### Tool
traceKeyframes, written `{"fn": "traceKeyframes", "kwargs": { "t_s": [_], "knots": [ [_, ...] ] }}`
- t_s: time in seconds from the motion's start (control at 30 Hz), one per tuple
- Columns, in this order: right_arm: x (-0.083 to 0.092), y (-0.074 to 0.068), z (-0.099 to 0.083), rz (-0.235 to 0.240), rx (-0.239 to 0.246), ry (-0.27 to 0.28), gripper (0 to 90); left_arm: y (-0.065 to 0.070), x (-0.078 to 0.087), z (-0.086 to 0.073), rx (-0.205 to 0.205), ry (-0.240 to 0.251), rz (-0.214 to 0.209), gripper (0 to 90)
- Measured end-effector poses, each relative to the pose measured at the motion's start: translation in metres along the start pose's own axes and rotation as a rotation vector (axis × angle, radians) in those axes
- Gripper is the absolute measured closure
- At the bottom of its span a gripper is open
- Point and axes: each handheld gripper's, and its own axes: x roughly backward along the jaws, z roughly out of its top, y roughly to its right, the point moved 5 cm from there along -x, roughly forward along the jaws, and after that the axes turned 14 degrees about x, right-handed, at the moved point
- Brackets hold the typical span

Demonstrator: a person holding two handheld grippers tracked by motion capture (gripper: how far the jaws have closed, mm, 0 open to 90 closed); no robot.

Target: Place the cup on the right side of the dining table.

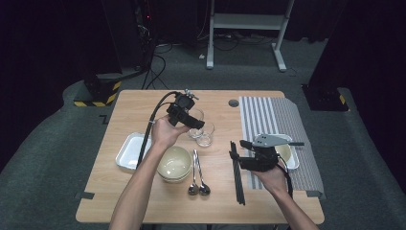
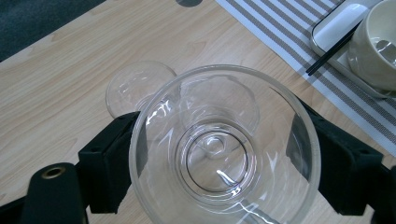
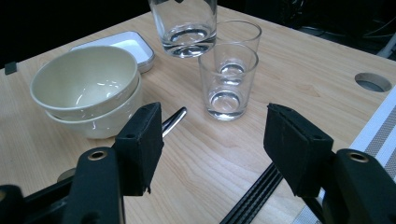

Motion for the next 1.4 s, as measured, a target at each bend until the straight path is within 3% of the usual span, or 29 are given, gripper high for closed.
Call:
{"fn": "traceKeyframes", "kwargs": {
  "t_s": [0.33, 0.67, 0.97, 1.4],
  "knots": [
    [0.004, 0.019, 0.004, 0.024, -0.039, 0.039, 35.5, 0.01, 0.0, 0.005, -0.005, 0.002, -0.021, 18.5],
    [0.0, 0.031, 0.004, 0.002, -0.04, 0.019, 37.4, 0.027, -0.008, 0.014, -0.039, -0.014, -0.032, 18.5],
    [-0.008, 0.04, -0.001, -0.008, -0.054, -0.003, 40.9, 0.034, -0.015, 0.017, -0.048, -0.027, -0.044, 18.5],
    [-0.015, 0.048, 0.002, -0.023, -0.023, -0.002, 37.3, 0.049, -0.02, 0.03, -0.083, -0.035, -0.047, 18.4]
  ]
}}
